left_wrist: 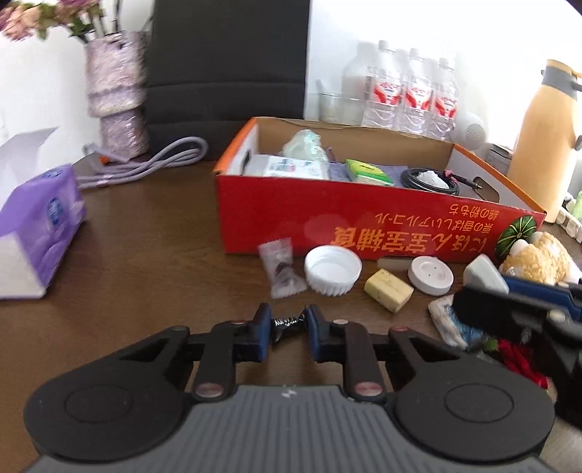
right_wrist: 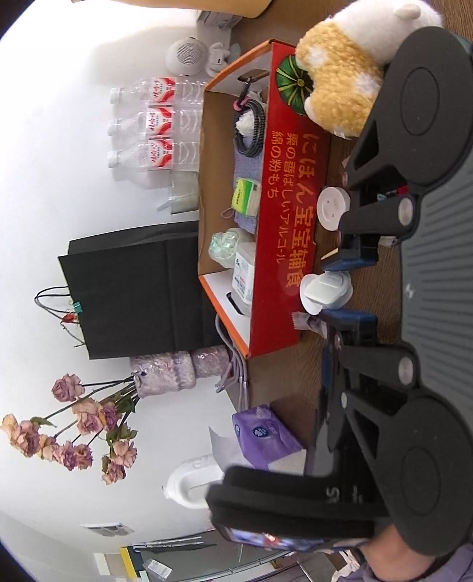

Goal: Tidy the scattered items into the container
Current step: 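Grasp a small white lid with the right tool while the left grasps a clear packet, then carry the lid into the box with the right tool while the left carries the packet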

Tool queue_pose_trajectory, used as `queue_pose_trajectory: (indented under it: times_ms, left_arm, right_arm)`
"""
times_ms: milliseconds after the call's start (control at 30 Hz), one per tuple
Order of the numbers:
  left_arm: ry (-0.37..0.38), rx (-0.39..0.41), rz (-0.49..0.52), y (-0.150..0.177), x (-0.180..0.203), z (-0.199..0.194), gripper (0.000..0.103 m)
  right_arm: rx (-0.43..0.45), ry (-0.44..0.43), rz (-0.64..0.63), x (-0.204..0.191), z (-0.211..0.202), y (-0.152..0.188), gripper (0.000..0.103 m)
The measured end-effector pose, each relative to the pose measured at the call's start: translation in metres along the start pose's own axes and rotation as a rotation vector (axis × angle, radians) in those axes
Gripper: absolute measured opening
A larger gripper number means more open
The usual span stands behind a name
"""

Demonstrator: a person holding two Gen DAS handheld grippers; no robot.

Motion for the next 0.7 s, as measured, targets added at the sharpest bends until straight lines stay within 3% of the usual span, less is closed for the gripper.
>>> queue_pose_trajectory:
  times_ms: [133, 300, 500, 700]
  left_arm:
    - [-0.005, 0.100, -0.012, -0.012, -0.003, -0.042, 0.022]
    - [-0.005, 0.210, 0.020, -0.015, 0.008, -0.099, 0.022]
    - [0.000, 0.351, 0.062, 0.008, 0.033, -0.165, 0.022]
    - [0.035, 0.433, 0.086, 0.013, 0.046, -0.202, 0.022]
  right_arm:
    - [0.029, 0.038, -0.041, -0.004, -0.013, -0.006, 0.021]
    - [0.068, 0.122, -0.234, -0.025, -0.042, -0.002, 0.021]
    - [0.136, 0.126, -0.222, -0.043, -0.098, 0.004, 0.021]
    - [0.257, 0.142, -0.249, -0.049, -0.154, 0.005, 0.021]
Point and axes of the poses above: each gripper's, at about its wrist camera, not at the fingertips, and z roughly the way its jaws point, x to its right, y to its underside, the point moved 10 cm from there along z, roughly the way its jaws point, and after that the axes turned 14 degrees about x, right-handed, at the moved point
